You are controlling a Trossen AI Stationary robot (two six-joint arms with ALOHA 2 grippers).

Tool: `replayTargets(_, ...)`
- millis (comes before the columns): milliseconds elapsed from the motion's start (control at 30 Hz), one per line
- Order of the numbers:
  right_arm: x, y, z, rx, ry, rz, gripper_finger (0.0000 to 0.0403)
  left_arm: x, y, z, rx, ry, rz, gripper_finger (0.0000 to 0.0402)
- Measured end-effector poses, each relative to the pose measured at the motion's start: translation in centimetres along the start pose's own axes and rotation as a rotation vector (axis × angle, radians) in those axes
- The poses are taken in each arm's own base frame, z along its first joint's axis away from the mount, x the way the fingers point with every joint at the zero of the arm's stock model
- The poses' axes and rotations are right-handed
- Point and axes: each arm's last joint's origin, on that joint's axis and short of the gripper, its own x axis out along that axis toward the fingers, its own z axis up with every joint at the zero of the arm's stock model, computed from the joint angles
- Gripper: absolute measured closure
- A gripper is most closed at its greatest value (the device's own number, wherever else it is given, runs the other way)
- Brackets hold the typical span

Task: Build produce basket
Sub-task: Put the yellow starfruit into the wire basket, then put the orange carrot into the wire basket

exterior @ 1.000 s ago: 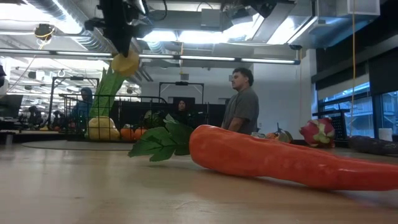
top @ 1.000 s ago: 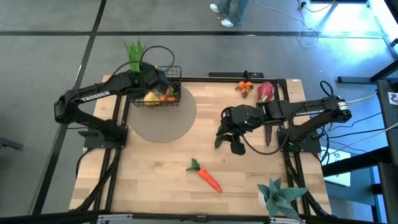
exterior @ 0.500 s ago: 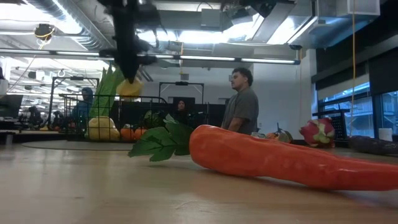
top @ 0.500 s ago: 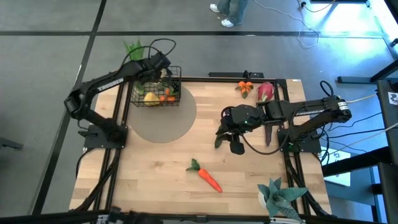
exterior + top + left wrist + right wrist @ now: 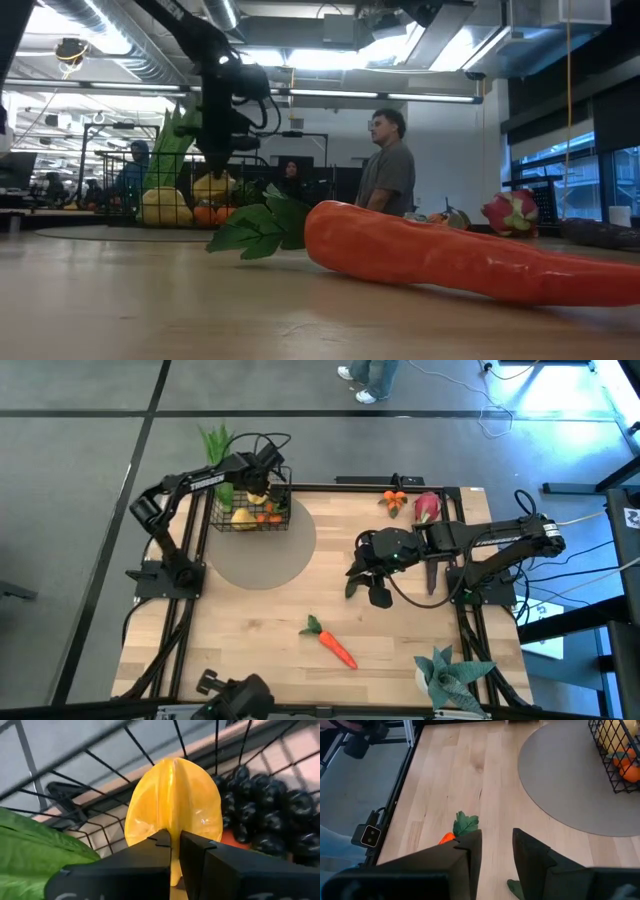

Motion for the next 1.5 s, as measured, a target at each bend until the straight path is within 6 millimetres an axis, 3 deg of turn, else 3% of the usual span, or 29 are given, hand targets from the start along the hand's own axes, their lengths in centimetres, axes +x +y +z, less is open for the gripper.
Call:
replayTargets(200,0.0,0.0,0.0,0.02,0.0,-0.001,0.0305,0.6,-0.4,-0.2,0.028,0.036,-0.044,0.0393)
replayTargets(633,0.0,0.0,0.0,0.02,0.0,-0.002,0.0305,0.6,-0.3,-0.1,0.03,0.033,-0.035,0.0311)
replayTargets(867,-0.1,0.0,0.1,0.02,-0.003,-0.002,0.0305,0.3,-0.2,-0.2,0.03,0.036,-0.035,0.0306)
replayTargets(1033,-1.8,0.1,0.8,0.017,-0.034,-0.042,0.0305,-2.7,0.2,-0.3,0.023,-0.033,-0.064,0.0307)
replayTargets(1200,-3.1,0.2,0.4,0.018,-0.011,-0.048,0.0305,-7.9,0.2,-1.2,0.036,-0.158,-0.144,0.0307)
replayTargets(1500,-3.0,0.1,-0.9,0.163,0.108,-0.07,0.0305,-16.6,-2.2,-5.8,0.209,-0.326,-0.37,0.0307)
